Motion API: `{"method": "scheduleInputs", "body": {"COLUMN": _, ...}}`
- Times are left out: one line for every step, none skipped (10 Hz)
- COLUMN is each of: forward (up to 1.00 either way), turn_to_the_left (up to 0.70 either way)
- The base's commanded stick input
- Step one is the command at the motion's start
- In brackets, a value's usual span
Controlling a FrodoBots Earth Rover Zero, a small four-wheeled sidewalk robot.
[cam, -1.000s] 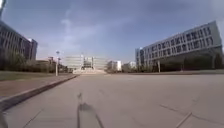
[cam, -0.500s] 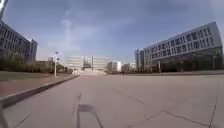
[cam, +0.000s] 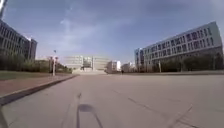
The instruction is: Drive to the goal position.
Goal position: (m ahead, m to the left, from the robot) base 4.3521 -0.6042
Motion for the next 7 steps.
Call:
{"method": "scheduleInputs", "body": {"forward": 0.7, "turn_to_the_left": 0.0}}
{"method": "scheduleInputs", "body": {"forward": 0.7, "turn_to_the_left": 0.0}}
{"method": "scheduleInputs", "body": {"forward": 0.7, "turn_to_the_left": 0.0}}
{"method": "scheduleInputs", "body": {"forward": 0.7, "turn_to_the_left": 0.0}}
{"method": "scheduleInputs", "body": {"forward": 0.7, "turn_to_the_left": 0.0}}
{"method": "scheduleInputs", "body": {"forward": 0.7, "turn_to_the_left": 0.0}}
{"method": "scheduleInputs", "body": {"forward": 0.7, "turn_to_the_left": 0.0}}
